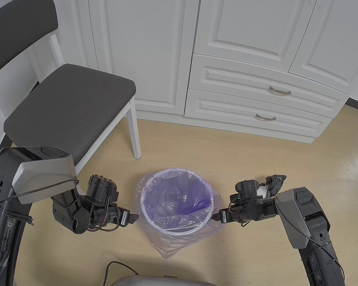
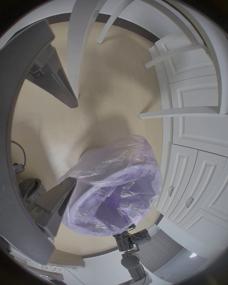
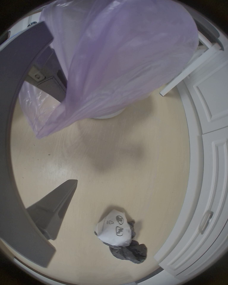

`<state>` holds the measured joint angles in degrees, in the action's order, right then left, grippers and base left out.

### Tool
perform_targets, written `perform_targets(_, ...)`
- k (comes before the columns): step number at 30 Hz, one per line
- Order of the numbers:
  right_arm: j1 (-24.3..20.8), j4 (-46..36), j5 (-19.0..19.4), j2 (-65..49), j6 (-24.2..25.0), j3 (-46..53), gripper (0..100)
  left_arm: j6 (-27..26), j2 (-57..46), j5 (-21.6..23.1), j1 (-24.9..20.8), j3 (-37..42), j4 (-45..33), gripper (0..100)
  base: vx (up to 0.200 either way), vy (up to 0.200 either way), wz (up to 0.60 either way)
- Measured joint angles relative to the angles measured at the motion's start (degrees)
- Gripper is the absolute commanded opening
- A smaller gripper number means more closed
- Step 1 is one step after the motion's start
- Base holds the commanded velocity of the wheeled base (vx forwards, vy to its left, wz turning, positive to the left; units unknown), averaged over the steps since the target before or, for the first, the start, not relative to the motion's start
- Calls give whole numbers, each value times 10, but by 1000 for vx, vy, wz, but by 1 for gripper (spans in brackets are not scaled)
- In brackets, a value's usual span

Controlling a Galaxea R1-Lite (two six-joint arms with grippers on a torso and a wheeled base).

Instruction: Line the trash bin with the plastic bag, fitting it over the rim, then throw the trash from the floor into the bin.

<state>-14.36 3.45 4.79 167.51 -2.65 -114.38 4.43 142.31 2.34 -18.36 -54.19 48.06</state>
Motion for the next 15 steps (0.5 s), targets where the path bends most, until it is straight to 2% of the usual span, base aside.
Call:
perform_targets(8, 3, 44, 8, -17, 20, 39, 100, -5, -22, -6, 6, 19, 2, 100, 0, 0, 0)
perform_targets(15, 11, 163, 28, -74, 26, 200, 100, -7, -39, -8, 13, 23, 1, 100, 0, 0, 0)
